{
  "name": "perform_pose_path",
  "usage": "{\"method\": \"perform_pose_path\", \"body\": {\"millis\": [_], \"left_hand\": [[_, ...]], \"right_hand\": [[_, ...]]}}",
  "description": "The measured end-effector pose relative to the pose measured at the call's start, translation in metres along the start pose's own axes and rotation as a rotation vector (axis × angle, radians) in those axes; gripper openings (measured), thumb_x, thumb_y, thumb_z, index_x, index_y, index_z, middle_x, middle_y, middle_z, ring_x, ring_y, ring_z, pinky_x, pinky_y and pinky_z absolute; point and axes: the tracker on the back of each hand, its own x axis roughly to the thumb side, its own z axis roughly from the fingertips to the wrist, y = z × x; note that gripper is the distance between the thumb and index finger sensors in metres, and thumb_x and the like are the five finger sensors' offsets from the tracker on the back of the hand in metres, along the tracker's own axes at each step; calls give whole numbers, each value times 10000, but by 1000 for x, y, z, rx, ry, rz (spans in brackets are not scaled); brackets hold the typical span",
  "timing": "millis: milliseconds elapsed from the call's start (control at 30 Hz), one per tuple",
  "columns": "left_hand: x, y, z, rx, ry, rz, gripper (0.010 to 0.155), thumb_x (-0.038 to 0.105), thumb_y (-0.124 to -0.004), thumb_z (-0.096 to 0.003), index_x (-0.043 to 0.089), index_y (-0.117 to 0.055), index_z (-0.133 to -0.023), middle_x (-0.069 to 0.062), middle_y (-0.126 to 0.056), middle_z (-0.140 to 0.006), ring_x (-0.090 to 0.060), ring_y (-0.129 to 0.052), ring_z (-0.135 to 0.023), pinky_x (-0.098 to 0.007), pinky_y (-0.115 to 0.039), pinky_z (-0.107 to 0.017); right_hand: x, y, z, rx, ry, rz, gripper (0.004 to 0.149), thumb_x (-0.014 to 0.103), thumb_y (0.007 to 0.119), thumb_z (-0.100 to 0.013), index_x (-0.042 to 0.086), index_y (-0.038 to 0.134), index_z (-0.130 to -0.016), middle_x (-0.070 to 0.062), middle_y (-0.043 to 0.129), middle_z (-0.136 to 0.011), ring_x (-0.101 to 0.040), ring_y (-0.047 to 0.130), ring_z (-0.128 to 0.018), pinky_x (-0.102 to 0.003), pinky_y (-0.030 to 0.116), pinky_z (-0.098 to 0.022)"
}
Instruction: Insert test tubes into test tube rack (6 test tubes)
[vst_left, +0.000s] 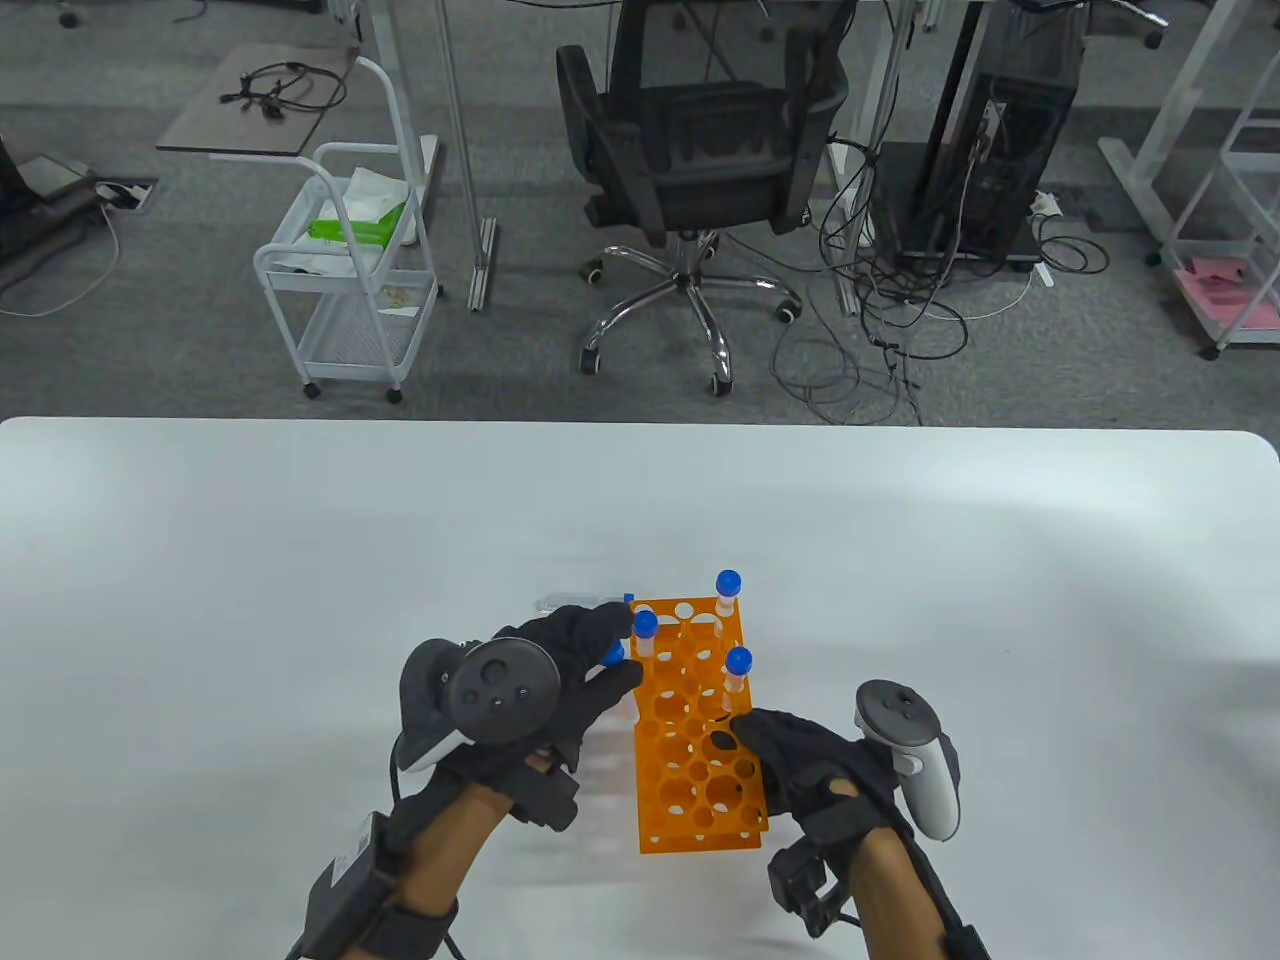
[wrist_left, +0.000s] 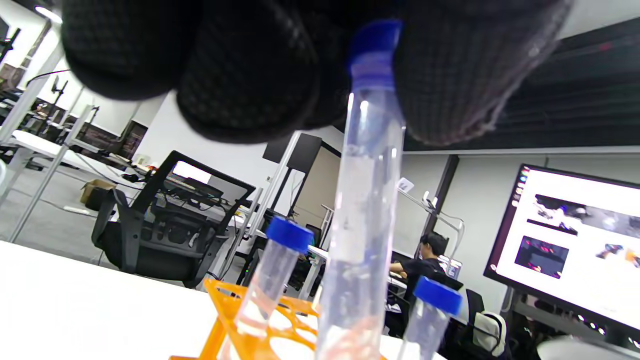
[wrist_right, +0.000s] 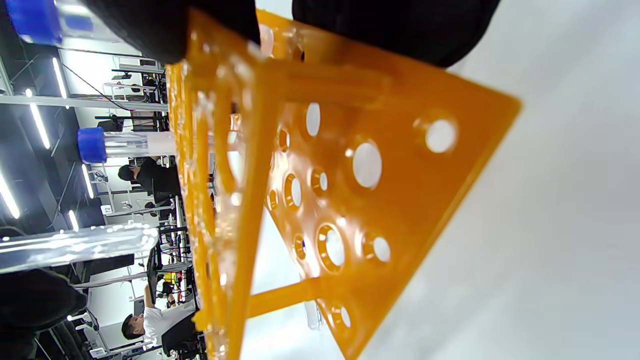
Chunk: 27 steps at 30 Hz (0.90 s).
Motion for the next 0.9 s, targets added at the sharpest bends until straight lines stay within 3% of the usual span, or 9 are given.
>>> {"method": "perform_pose_path", "body": {"millis": [900], "left_hand": [[17,-50,5,-143,-57,-99,551,424,-911,-377,193,-823,-869,-114,-951,-735,-198,-1021,-393,-449,-857,-344]], "right_hand": [[0,-5,0,-8,-26,-14,445,505,656,-528,290,773,-900,-160,568,-1080,-346,786,-849,-564,663,-623]]}}
